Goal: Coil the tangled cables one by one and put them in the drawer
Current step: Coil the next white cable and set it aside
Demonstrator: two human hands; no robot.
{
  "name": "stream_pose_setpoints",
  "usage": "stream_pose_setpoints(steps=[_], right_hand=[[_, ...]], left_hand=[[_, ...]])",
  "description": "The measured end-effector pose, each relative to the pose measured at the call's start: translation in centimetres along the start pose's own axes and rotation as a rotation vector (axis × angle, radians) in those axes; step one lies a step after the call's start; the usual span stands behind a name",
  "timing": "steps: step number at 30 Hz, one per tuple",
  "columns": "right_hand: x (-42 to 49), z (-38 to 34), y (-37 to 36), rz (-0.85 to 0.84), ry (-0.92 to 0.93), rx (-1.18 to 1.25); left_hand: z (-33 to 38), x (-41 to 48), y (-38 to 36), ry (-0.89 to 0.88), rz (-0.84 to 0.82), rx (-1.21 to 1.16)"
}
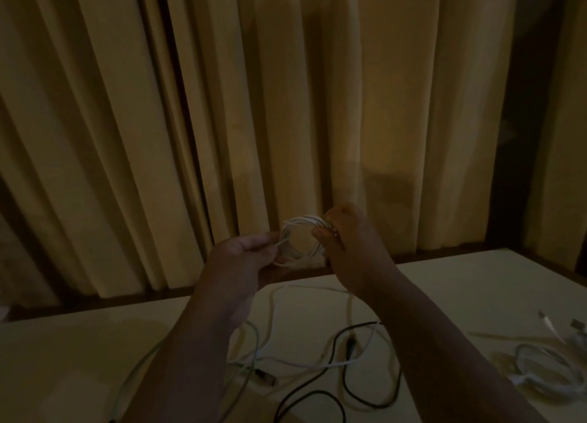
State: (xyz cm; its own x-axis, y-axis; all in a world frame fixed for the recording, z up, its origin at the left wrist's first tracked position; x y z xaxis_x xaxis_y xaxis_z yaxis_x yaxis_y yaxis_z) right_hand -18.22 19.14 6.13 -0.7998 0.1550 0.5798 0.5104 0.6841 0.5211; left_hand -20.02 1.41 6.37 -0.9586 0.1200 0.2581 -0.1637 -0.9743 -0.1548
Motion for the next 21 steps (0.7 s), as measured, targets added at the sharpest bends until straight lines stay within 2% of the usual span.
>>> stream_pose_setpoints(steps=[3, 6, 10, 12, 16, 21], right_hand=[[0.0, -0.2, 0.4, -0.064, -0.049, 0.011], [-0.2, 0.0, 0.7, -0.195, -0.165, 0.030], [-0.3, 0.4, 0.7, -0.326, -0.191, -0.047], [-0.2, 0.4, 0.7, -0.301, -0.198, 0.017], [-0.4, -0.2, 1.1, -0.239, -0.238, 0.382], [-0.8, -1.4, 1.1, -0.214, -0.207, 0.537]], left_hand=[[-0.1, 0.3, 0.5, -0.029, 0.059, 0.033], [-0.4, 0.6, 1.2, -0.162, 0.141, 0.251], [-0.1, 0.2, 1.2, -0.368, 0.147, 0.519], [0.2, 0.0, 1.0, -0.453, 0.133, 0.609], [0.5, -0.1, 1.1, -0.508, 0.127, 0.600], [0.8, 0.0, 1.6, -0.536, 0.261, 0.627]])
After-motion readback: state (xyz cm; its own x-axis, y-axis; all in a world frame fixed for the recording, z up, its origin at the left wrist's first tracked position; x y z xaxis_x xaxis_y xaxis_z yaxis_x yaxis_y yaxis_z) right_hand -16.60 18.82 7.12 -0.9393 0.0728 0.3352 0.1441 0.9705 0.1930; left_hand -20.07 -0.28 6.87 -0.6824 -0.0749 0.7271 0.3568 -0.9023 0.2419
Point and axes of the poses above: each hand's wrist, its own x-axis towards the middle knuckle, its own y-axis out of the back of the hand, z = x × y, the point moved 2 cm from there along x, towards the middle knuckle, and after that the axes turned 7 degrees about -y, right-handed, at the moved point
